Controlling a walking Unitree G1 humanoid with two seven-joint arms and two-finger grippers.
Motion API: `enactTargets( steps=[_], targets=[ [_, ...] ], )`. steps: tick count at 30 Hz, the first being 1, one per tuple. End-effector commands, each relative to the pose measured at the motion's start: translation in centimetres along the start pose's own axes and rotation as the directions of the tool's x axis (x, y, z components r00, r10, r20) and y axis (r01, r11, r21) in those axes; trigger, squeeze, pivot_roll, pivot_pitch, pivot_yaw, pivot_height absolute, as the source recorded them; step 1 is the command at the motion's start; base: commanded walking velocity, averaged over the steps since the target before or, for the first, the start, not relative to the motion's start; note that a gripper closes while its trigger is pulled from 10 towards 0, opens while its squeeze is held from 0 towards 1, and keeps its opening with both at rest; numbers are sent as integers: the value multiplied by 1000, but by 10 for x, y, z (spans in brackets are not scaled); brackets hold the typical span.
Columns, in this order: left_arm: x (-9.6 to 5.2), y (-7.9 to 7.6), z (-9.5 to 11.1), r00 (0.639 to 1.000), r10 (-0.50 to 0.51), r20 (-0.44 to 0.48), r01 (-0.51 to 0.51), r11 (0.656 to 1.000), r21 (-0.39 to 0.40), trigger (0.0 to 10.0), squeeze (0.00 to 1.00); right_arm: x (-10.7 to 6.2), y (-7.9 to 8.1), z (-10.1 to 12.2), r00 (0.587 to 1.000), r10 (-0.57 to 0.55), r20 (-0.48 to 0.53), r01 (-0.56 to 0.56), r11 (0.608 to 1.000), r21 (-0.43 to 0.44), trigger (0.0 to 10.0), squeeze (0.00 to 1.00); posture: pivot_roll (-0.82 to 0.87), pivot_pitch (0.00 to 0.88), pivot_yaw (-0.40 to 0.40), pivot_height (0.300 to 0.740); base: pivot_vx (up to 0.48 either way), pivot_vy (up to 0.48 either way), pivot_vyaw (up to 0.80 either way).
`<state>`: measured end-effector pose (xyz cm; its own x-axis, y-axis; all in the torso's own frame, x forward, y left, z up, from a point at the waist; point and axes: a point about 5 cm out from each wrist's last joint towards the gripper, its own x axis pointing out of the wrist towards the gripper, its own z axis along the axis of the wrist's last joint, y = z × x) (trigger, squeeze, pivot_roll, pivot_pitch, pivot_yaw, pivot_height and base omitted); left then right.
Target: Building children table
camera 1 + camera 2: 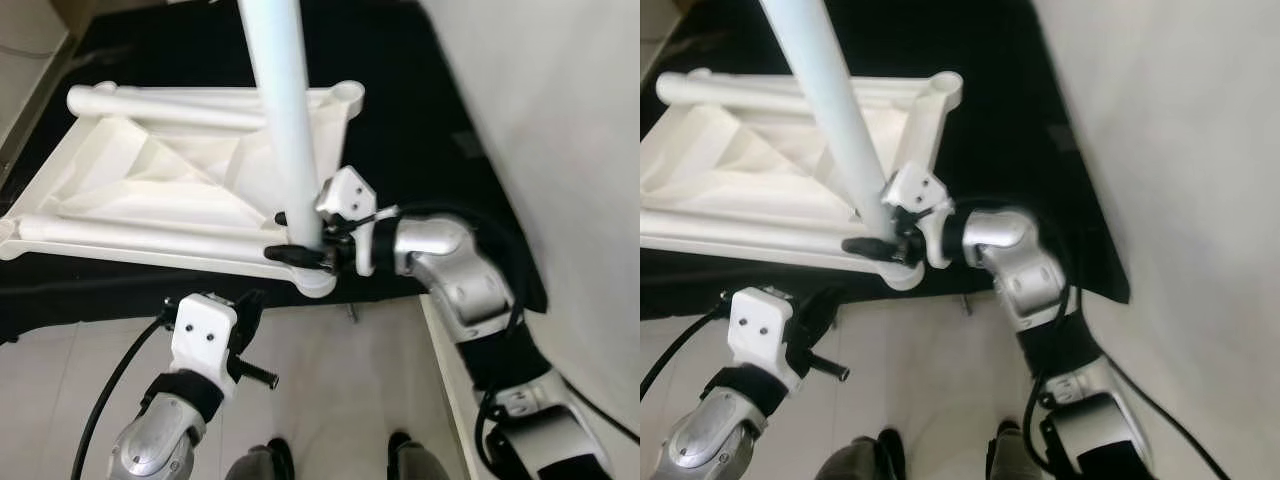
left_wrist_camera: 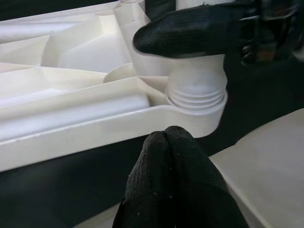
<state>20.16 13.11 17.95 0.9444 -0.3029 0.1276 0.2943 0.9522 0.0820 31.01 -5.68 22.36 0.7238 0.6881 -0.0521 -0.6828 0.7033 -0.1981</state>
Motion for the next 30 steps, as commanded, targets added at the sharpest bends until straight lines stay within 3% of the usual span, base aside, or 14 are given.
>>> enactTargets(
  steps=[1,3,4,10,11,12,13,14,20,23,25,26,29,30],
  targets=[
    [-2,4,-5,1000,10,-20,-11,1000,-9,0,0,-14,9,-40,955,-201,-216,235,961,142,0,0,1,308,108,740,0,0,0],
    [-2,4,-6,1000,11,-20,-12,1000,-8,0,0,-12,24,-41,961,-175,-214,212,963,166,0,0,1,308,108,740,0,0,0],
    [-1,4,-6,1000,13,-21,-13,1000,-5,10000,0,-6,23,-39,964,-181,-196,213,965,155,0,0,13,295,103,740,0,0,0],
    [0,4,-7,1000,15,-22,-15,1000,-3,10000,0,12,11,-26,960,-234,-154,255,958,130,0,0,18,290,95,740,0,0,0],
    [0,4,-7,1000,20,-21,-20,1000,-3,10000,0,16,8,-20,957,-252,-142,270,955,120,8471,0,18,290,95,740,0,0,0],
    [0,4,-7,999,24,-21,-24,1000,-3,10000,0,18,6,-15,955,-265,-135,281,953,114,8471,0,18,290,95,740,0,0,0],
    [0,4,-7,999,28,-20,-28,1000,-3,10000,0,20,4,-9,963,-251,-98,262,957,123,10000,0,22,292,90,740,0,0,0],
    [0,4,-7,999,30,-20,-30,1000,-3,10000,0,20,4,-6,965,-249,-77,257,957,131,10000,1000,23,293,91,740,0,0,0],
    [0,3,-6,999,30,-18,-30,1000,-7,10000,0,30,10,16,996,-8,91,-7,986,164,10000,1000,23,295,89,740,0,0,0],
    [1,2,-6,999,27,-17,-28,1000,-10,10000,0,33,10,33,959,225,172,-238,969,58,10000,1000,30,298,89,740,0,0,0],
    [0,2,-6,999,27,-17,-27,1000,-10,10000,0,34,10,34,949,261,175,-273,961,49,10000,1000,30,298,89,740,0,0,0],
    [0,2,-6,999,27,-17,-27,1000,-10,10000,0,33,10,37,925,339,170,-344,939,-3,10000,0,36,300,90,740,0,0,0],
    [0,2,-6,999,27,-17,-27,1000,-10,10000,0,33,10,37,925,339,170,-344,939,-3,10000,0,36,300,90,740,0,0,0],
    [0,2,-6,999,27,-18,-27,1000,-10,10000,0,32,8,38,884,446,141,-439,895,-77,10000,0,38,300,90,740,0,0,0]
  ],
)
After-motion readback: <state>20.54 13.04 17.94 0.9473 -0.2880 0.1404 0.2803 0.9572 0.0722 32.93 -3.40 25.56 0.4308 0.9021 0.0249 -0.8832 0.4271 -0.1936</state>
